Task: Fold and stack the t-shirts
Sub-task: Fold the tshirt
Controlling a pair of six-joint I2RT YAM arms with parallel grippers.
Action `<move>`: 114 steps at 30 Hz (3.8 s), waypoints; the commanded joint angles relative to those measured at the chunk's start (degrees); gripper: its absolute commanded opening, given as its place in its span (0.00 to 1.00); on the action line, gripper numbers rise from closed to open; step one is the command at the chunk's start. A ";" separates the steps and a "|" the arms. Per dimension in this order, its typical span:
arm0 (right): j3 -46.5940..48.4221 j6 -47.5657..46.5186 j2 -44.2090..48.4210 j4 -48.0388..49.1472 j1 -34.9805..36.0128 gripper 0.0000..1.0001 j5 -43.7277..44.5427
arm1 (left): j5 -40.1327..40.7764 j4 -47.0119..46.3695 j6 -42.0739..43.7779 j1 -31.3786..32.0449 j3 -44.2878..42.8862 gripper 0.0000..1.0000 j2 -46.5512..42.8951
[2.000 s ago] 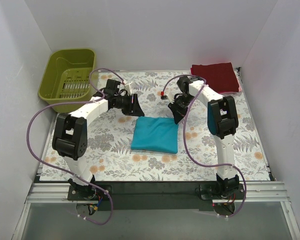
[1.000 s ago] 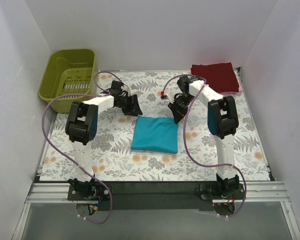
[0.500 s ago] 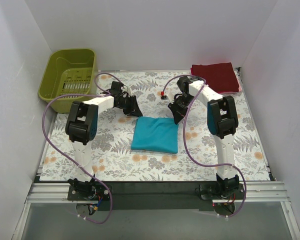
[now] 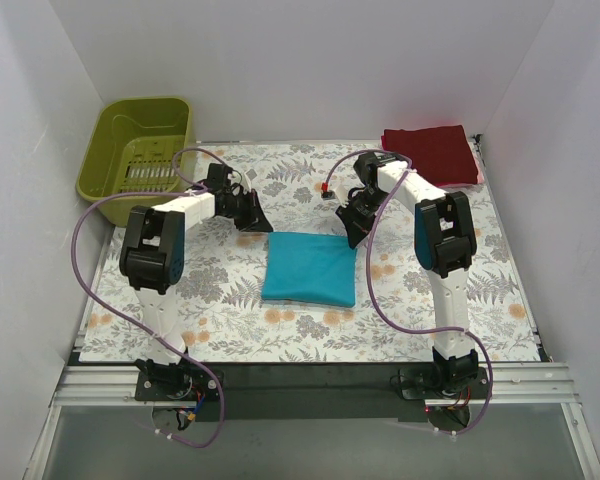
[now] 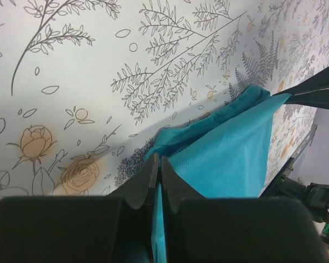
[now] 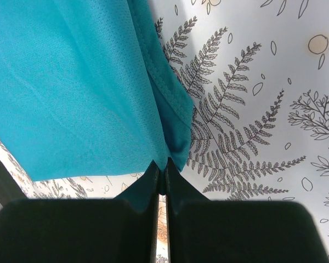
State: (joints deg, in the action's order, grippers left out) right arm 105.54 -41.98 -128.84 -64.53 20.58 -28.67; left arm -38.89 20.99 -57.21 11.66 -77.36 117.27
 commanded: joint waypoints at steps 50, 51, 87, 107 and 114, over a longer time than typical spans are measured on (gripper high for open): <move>-48.65 51.47 23.20 49.14 5.09 0.98 -32.60 | -17.28 -19.41 -25.06 7.94 30.77 0.78 -17.62; -49.45 51.12 22.84 49.41 4.22 0.98 -29.55 | -16.40 -19.76 -24.88 7.94 31.56 0.78 -17.00; -54.65 81.97 35.32 71.30 -12.40 0.98 -34.35 | 1.36 -28.58 -36.50 20.15 28.41 0.88 -6.36; -44.28 78.89 24.61 72.79 -4.59 0.98 -32.07 | -6.20 -24.51 -28.75 13.39 15.31 0.91 -11.90; -46.56 76.26 16.09 74.64 -4.14 0.98 -29.70 | -4.09 -24.51 -30.15 12.33 17.24 0.92 -4.96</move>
State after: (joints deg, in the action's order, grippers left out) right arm 59.55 37.10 -111.04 8.12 17.06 -59.59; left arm -44.38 -5.34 -87.83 24.21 -61.04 111.26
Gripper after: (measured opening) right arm 0.983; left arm 0.917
